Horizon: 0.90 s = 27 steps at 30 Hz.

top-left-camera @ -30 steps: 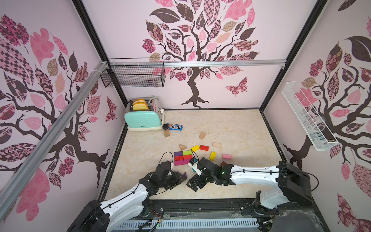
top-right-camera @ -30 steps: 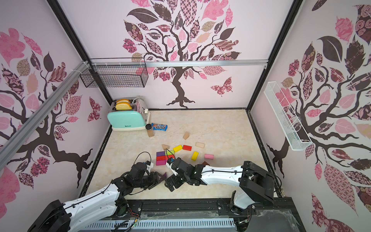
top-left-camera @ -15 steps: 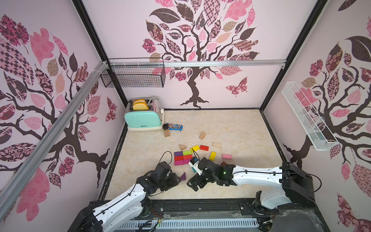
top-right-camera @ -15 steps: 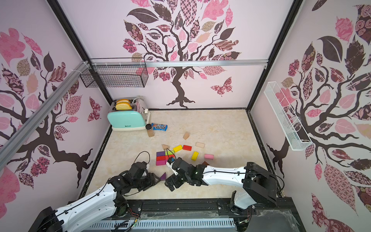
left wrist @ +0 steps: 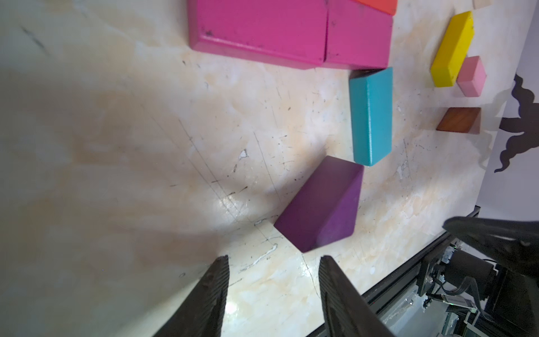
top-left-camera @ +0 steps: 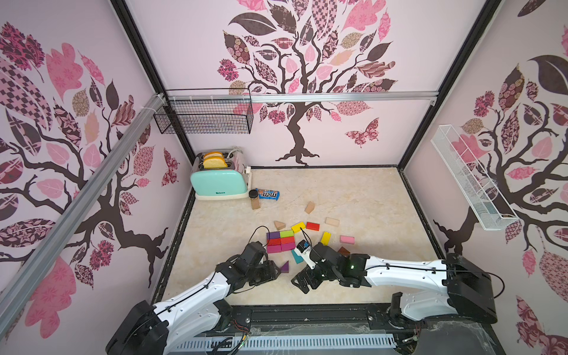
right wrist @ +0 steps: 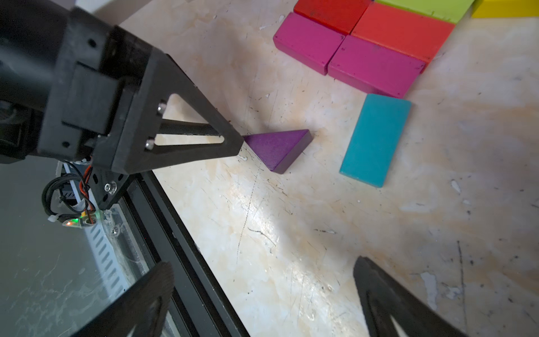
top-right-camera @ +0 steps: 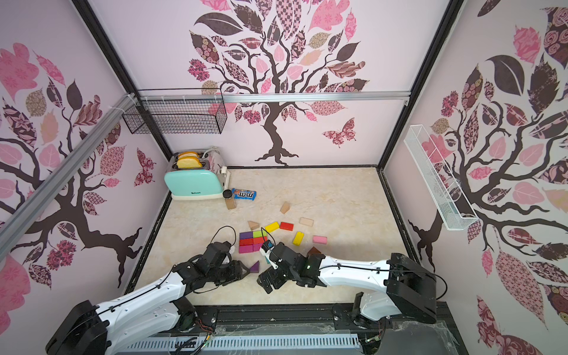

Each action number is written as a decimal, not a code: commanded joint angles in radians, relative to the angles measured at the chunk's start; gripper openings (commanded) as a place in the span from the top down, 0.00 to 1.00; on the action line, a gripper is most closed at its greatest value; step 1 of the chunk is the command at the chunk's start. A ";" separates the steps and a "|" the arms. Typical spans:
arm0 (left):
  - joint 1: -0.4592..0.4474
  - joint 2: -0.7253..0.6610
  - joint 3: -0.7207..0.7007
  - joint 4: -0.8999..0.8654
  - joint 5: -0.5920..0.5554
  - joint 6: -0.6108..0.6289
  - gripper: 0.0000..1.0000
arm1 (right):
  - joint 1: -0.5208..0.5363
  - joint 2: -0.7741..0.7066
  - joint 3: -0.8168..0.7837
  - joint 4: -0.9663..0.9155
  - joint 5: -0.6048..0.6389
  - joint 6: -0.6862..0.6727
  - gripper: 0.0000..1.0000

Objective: Assemble a piece of candy with building blocks
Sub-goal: Adjust the building block at the center of the board.

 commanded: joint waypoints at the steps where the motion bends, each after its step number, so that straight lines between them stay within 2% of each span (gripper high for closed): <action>1: 0.005 -0.043 0.036 -0.034 -0.025 0.036 0.46 | 0.004 -0.013 0.001 -0.021 0.026 0.005 0.01; 18: 0.004 0.240 0.079 0.211 0.083 0.087 0.47 | 0.004 -0.060 -0.026 -0.036 0.046 0.029 0.01; 24: -0.006 0.235 0.048 0.260 0.139 0.049 0.47 | 0.003 -0.079 -0.034 -0.048 0.069 0.027 0.01; 27: -0.044 0.233 0.046 0.274 0.152 0.031 0.47 | 0.003 -0.076 -0.034 -0.051 0.076 0.022 0.01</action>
